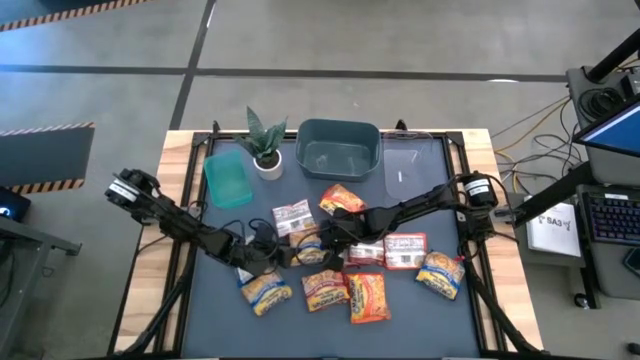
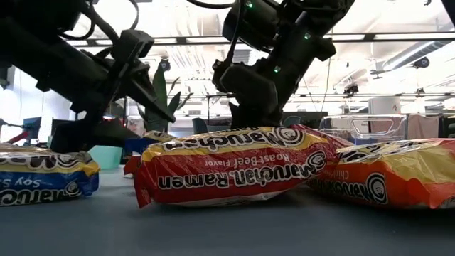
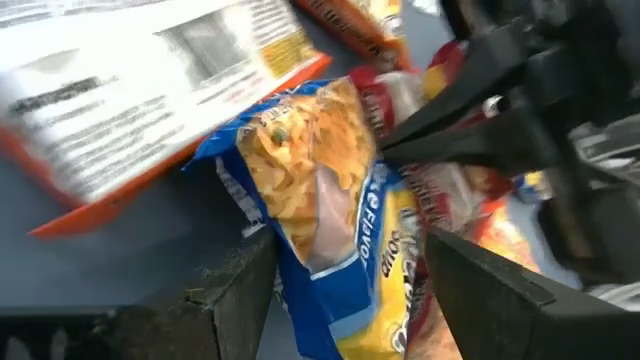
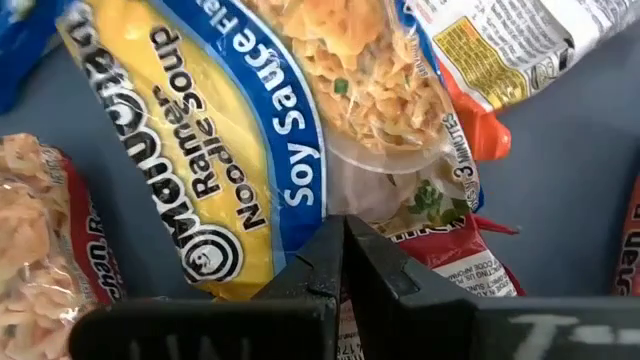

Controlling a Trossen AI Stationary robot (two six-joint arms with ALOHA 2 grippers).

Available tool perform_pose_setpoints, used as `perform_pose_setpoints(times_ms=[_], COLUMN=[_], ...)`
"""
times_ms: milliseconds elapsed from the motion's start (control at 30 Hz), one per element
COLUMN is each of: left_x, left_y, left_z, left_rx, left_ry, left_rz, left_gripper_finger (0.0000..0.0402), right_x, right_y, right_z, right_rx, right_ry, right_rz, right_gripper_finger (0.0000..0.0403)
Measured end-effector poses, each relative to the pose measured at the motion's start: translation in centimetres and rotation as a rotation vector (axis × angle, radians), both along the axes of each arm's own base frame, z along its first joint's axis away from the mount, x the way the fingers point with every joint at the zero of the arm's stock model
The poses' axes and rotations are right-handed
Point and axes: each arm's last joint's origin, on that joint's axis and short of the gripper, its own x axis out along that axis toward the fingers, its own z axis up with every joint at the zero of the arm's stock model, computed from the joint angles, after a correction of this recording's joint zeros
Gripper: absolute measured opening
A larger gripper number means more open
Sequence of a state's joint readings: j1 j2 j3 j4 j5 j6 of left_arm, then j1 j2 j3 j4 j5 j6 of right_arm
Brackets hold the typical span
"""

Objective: Sort Maruchan noodles
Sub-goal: Put the blue noodle pack into the green bin

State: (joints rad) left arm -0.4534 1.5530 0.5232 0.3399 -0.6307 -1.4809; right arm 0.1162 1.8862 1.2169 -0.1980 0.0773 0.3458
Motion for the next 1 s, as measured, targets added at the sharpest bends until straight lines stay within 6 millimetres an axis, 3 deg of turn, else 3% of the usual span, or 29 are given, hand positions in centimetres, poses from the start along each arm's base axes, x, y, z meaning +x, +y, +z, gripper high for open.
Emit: perform_pose_setpoints(times_ms=[267,600,1000], left_x=[0.4,0.6,0.7], left_y=[-0.2,0.2,0.2], left_z=[0.6,-0.9,-1.0], left_rx=[0.082,0.051,0.053], left_ry=[-0.037,-0.002,-0.016], left_rz=[-0.045,0.03,0.044], left_gripper_finger=[0.0224,0.0149,0.0111], right_x=[-0.1,-0.1,-0.2], right_y=[0.0,0.0,0.0], right_z=[-0.3,-0.5,-0.6], right_rx=[-0.003,-0.002,-0.002], right_ry=[-0.01,-0.032,-0.036], right_rz=[-0.001,0.002,0.003], right_gripper_finger=[0.0009,0.0009,0.0009])
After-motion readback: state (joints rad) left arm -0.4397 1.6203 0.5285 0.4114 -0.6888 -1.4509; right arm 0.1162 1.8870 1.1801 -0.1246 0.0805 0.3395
